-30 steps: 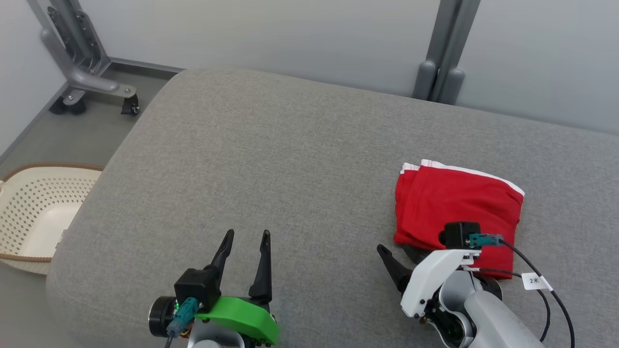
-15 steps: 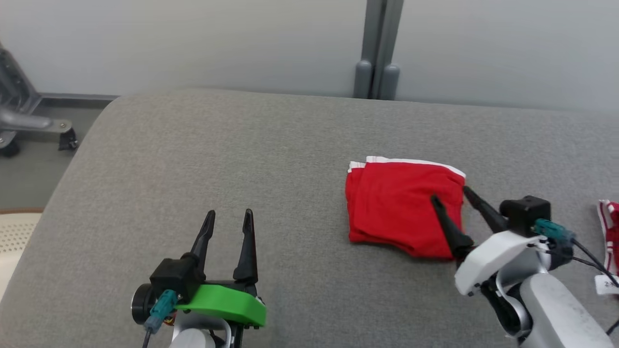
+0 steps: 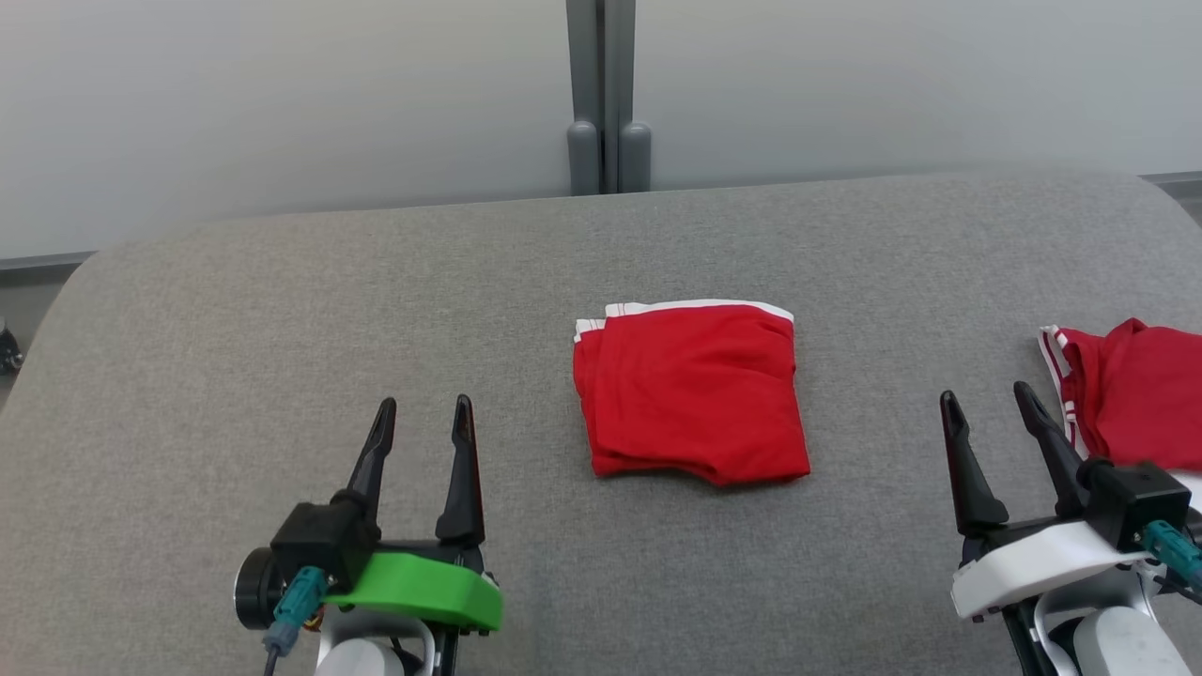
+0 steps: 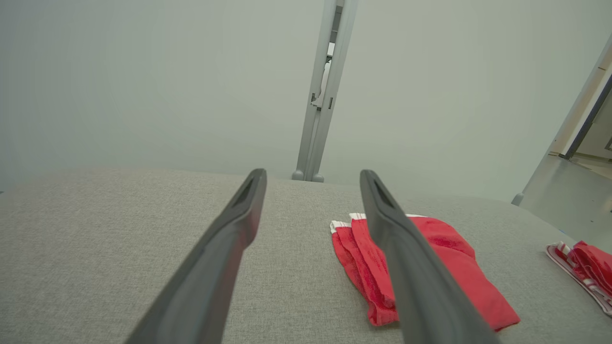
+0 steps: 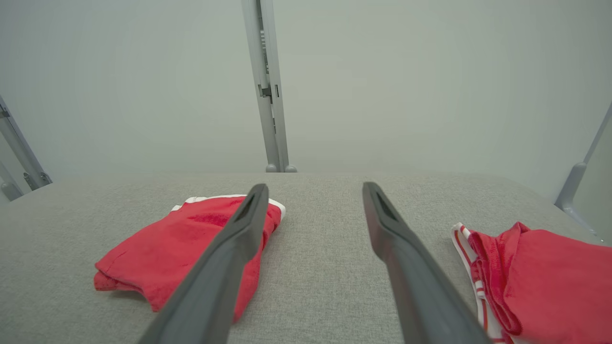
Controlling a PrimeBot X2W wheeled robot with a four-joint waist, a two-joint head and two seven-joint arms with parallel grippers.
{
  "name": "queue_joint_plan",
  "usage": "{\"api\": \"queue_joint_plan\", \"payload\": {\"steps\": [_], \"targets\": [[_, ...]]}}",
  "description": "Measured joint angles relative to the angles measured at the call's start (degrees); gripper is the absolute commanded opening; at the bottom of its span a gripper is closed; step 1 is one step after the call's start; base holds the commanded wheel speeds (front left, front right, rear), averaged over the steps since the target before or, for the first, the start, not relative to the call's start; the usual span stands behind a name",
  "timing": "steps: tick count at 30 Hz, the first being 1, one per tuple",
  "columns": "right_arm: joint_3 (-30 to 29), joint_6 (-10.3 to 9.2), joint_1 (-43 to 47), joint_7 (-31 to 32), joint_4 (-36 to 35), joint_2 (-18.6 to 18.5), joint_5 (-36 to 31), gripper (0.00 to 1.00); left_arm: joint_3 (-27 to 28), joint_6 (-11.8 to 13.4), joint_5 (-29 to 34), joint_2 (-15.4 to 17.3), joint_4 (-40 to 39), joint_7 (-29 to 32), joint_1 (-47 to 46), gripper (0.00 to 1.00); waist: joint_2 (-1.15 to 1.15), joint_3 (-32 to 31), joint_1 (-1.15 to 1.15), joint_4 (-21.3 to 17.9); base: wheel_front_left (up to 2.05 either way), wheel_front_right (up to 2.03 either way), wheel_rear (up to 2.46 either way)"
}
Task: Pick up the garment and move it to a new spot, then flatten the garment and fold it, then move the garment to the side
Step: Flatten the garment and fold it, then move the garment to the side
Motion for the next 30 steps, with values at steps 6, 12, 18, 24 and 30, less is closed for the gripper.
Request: {"api": "queue_joint_plan", "payload": {"steps": [6, 12, 18, 24, 30], "targets": [[-0.8, 0.01, 1.8, -0.5, -0.7, 1.8, -1.7, 1.00, -0.4, -0.5, 2.6, 0.0, 0.9, 0.0, 2.3, 1.00, 0.00, -0.4, 0.00, -1.2, 0.00, 0.00, 0.00], [-1.3, 0.01, 2.2, -0.5, -0.7, 2.5, -2.1, 1.00, -0.9, -0.6, 3.1, 0.0, 0.9, 0.0, 3.2, 1.00, 0.00, -0.4, 0.00, -1.1, 0.00, 0.00, 0.00], [-1.2, 0.01, 2.2, 0.6, -0.2, 2.9, -1.7, 1.00, -1.6, -0.7, 3.1, 0.0, 0.7, 0.0, 3.2, 1.00, 0.00, 0.0, 0.00, -0.5, 0.00, 0.00, 0.00], [0.5, 0.01, 0.0, 3.8, 1.8, 2.3, 0.5, 1.00, -3.1, -1.5, 3.3, 0.0, 0.8, 0.0, 2.3, 1.00, 0.00, 2.0, 0.00, 0.2, 0.00, 0.00, 0.00], [3.6, 0.00, -6.2, 11.1, 6.0, 1.5, 7.8, 1.00, -3.9, -1.8, 3.4, 0.0, 0.9, 0.0, 0.2, 1.00, 0.00, 5.6, 0.00, 1.5, 0.00, 0.00, 0.00]]}}
